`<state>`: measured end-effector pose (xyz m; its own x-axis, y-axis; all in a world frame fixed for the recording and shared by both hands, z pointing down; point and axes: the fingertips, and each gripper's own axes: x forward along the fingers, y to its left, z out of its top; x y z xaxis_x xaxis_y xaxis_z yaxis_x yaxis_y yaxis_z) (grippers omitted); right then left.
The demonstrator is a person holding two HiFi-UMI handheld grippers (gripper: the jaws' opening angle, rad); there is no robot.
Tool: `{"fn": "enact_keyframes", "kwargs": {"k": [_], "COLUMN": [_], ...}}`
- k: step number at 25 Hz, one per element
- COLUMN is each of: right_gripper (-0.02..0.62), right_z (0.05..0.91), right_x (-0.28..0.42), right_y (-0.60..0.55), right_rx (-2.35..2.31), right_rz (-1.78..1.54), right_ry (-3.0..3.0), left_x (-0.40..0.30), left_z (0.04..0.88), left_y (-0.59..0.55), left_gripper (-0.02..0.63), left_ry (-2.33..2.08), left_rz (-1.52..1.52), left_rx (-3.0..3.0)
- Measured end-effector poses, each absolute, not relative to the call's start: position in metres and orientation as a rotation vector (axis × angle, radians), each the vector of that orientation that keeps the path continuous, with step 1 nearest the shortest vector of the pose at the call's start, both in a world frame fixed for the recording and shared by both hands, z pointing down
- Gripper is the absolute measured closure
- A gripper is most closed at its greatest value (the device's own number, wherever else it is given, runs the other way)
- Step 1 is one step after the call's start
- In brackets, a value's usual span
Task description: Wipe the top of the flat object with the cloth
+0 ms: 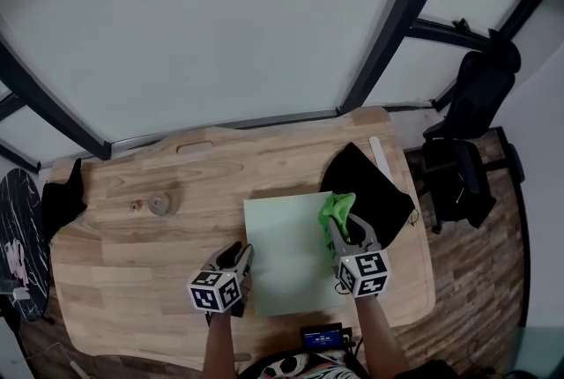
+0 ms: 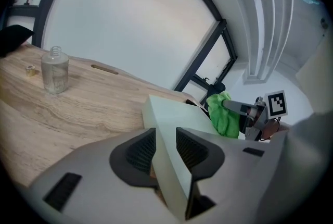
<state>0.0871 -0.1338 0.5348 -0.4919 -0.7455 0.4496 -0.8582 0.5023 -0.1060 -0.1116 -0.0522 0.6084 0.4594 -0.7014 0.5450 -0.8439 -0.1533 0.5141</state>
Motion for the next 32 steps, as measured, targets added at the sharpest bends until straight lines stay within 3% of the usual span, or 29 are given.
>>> {"fn": "enact_keyframes", "kwargs": {"k": [20, 24, 32], "right_gripper": [0.506, 0.506, 0.506], "right_z": [0.599, 0.603, 0.607], "right_x": [0.074, 0.074, 0.072], "right_y": [-0.159, -0.162, -0.163], "right_rx": [1.159, 1.149, 1.092], "right_rz": [0.431, 0.509, 0.571], "right_ry": [-2.261, -2.245, -2.193], "left_x": [-0.108, -0.106, -0.106], "left_z": [0.627, 0.627, 0.629], "left_y": [-0.052, -0.053, -0.052], "left_gripper": [0.483, 0.514, 0.515], "left_ry": [-1.305, -1.299, -1.295], "left_rz": [0.205, 0.196, 0.195], "left_rx": [1.827, 1.822, 1.807]}}
